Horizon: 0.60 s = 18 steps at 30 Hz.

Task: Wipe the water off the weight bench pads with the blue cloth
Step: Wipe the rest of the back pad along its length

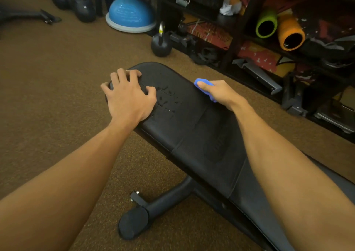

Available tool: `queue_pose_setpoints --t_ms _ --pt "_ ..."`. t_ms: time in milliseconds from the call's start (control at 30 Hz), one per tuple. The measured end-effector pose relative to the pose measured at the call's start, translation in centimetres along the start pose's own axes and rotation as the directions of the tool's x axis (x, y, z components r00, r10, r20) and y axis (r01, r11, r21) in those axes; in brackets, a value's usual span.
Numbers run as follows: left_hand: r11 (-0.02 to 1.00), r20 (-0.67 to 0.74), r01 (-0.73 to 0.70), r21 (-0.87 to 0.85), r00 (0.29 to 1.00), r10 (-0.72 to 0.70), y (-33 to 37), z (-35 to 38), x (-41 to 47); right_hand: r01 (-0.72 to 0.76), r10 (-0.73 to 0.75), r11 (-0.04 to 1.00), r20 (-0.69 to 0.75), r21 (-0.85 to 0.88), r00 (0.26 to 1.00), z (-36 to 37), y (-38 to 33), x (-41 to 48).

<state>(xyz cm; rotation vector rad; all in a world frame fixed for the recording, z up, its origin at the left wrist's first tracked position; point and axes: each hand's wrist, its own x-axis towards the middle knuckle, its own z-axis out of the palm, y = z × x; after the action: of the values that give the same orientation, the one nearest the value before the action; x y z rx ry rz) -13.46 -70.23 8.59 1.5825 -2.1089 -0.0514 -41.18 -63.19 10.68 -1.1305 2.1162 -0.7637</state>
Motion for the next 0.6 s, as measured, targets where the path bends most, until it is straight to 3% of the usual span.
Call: queue_pose_setpoints --t_ms 133,333,500,600 --pt "1.0 -0.012 0.008 0.003 1.0 -0.008 0.2 0.1 0.1 -0.095 0.089 0.993 0.088 0.068 0.992 -0.8 -0.7 1.0" --pt "1.0 -0.01 0.012 -0.006 1.0 -0.012 0.0 0.1 0.1 0.003 -0.023 0.988 0.135 0.151 0.991 1.1 -2.2 3.2" --pt "1.0 -0.03 0.012 0.007 0.999 -0.012 0.1 0.2 0.0 -0.135 0.085 0.972 0.246 0.193 0.966 -0.8 1.1 3.9" --pt "1.0 -0.043 0.013 0.006 0.999 -0.013 0.1 0.3 0.0 -0.102 0.047 0.973 0.255 0.208 0.966 0.6 -1.1 5.1"
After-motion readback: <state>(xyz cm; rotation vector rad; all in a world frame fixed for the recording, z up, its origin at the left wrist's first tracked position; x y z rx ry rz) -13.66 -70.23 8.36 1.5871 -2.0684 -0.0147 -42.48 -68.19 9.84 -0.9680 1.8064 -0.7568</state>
